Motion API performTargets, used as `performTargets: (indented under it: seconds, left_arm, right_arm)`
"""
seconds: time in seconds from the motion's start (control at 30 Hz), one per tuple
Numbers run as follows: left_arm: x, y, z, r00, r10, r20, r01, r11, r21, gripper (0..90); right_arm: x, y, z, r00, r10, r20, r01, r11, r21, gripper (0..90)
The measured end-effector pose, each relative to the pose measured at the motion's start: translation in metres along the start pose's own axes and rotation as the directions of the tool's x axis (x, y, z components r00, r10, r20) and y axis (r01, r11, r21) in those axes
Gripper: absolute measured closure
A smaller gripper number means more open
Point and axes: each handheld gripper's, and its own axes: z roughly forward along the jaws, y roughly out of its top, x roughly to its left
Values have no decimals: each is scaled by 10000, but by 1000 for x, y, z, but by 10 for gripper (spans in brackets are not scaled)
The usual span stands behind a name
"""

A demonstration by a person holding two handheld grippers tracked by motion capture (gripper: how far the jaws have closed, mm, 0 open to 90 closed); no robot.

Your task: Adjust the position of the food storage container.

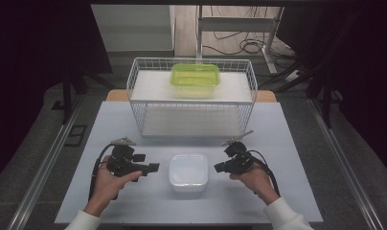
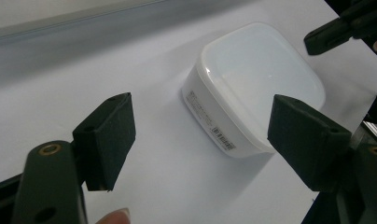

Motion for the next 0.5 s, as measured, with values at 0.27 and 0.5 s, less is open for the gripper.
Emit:
performTargets:
  seconds: [0.27,0.5]
  left_arm:
    - [-5,1,1,9999,-85,73,85,10000,-20,241]
    - [-12,1,2,9999,-42,135,45,9998,-177,239]
  right_arm:
    - [-10,-22,-33,9988,478,-91,-487,9746,-2186,659]
    - [-16,-38,-46,9903,1207,-693,-1373,9283,-3455,385]
